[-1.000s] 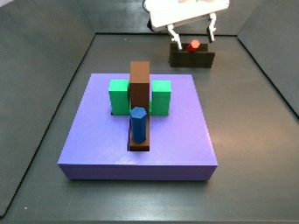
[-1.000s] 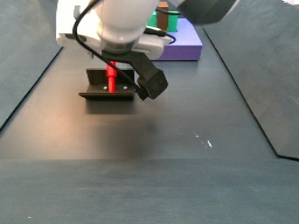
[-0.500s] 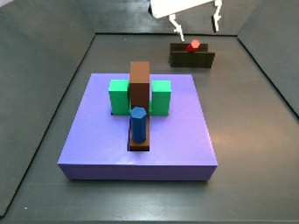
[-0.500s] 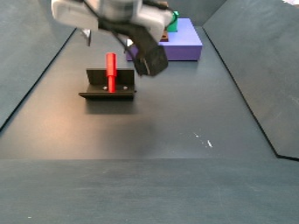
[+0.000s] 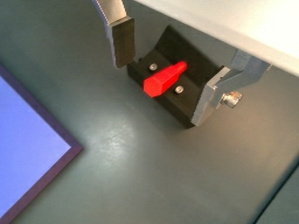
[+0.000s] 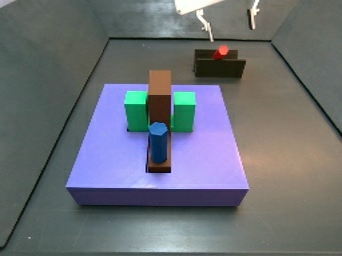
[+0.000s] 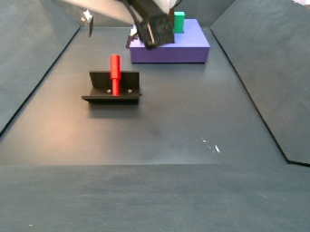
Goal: Pick up the red object. Move up. Place the red object on the fixture. Regrasp the red object. Move to above the board. Insert the red object.
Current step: Regrasp the red object.
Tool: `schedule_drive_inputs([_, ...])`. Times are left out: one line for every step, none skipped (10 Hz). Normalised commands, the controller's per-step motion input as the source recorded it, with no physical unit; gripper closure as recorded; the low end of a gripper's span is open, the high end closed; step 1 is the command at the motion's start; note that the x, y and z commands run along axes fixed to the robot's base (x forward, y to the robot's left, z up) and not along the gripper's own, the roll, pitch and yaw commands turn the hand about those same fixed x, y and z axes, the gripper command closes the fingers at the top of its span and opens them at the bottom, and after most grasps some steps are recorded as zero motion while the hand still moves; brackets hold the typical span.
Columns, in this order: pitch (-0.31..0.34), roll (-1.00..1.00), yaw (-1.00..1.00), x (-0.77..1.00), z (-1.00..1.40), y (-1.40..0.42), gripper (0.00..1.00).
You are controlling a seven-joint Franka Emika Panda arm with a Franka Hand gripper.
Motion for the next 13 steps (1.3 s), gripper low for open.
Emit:
schedule_drive_inputs([0.000, 1.00, 0.00, 0.03, 0.19, -0.15, 0.00])
schedule_drive_inputs([0.000, 1.00, 0.00, 0.01, 0.12, -0.14, 0.00])
schedule_drive_inputs([0.000, 1.00, 0.00, 0.02, 0.08, -0.14, 0.00])
schedule_drive_inputs([0.000, 1.00, 0.00, 0.01, 0.07, -0.14, 0.00])
schedule_drive_inputs([0.243, 1.00, 0.05, 0.18, 0.16, -0.05, 0.00])
schedule_drive_inputs([0.343, 1.00, 0.01, 0.30, 0.12, -0.05, 0.00])
schedule_drive_inputs([0.360, 1.00, 0.00, 0.32, 0.12, -0.05, 0.00])
schedule_drive_inputs([0.457, 1.00, 0.00, 0.52, 0.13, 0.00, 0.00])
schedule_drive_inputs([0.500, 1.00, 0.00, 0.63, 0.00, 0.00, 0.00])
schedule_drive_inputs([0.549, 0.98, 0.00, 0.64, 0.00, 0.00, 0.00])
schedule_drive_inputs([0.566, 1.00, 0.00, 0.57, 0.00, 0.00, 0.00])
schedule_drive_inputs([0.509, 1.00, 0.07, 0.30, 0.00, -0.03, 0.00])
schedule_drive_inputs([0.446, 1.00, 0.22, 0.24, 0.00, -0.04, 0.00])
